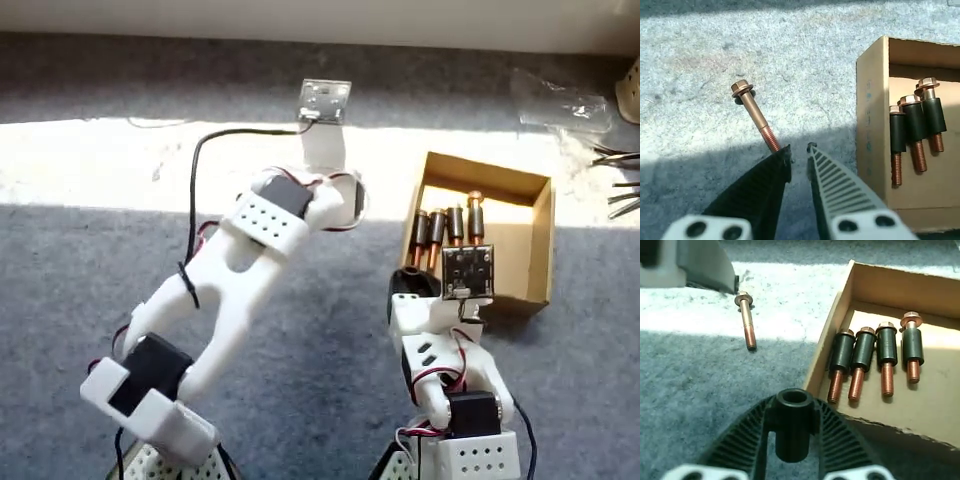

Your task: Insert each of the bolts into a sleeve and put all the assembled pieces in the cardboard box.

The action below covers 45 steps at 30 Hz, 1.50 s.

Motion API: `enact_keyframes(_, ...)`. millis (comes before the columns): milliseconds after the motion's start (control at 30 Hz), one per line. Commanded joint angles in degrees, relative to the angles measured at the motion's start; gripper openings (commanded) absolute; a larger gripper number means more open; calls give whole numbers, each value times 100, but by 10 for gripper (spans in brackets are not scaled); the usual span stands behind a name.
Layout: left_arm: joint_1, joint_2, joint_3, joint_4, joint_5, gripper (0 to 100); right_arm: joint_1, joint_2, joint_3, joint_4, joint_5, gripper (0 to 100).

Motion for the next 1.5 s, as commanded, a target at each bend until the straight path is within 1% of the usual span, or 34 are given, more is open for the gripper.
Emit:
enact_keyframes(0, 75, 462, -954, 193, 35, 70, 48, -66, -66, -171, -26, 4)
enact_keyframes(233, -189, 1288, -1446, 185, 44, 72, 40, -66, -66, -171, -26, 4)
enact_keyframes(400, -321, 1578, -1543, 185, 114, 72, 31, -66, -66, -171, -26, 4)
enact_keyframes(700, -611, 1648, -1481, 185, 1512, 73, 31, -66, -66, -171, -18, 4)
enact_keyframes(933, -629, 1657, -1279, 158, 2198, 73, 31, -66, -66, -171, -18, 4)
enact_keyframes(1100, -646, 1657, -1182, 149, 2453, 73, 31, -66, -66, -171, -18, 4)
enact_keyframes(1167, -629, 1657, -1147, 141, 2558, 73, 31, -66, -66, -163, 176, 4)
enact_keyframes(1267, -629, 1657, -1059, -79, 2760, 73, 22, -66, 40, -163, 413, 4)
enact_keyframes(1467, -611, 1657, -690, -686, 2769, 73, 22, -66, 110, -163, 448, 4)
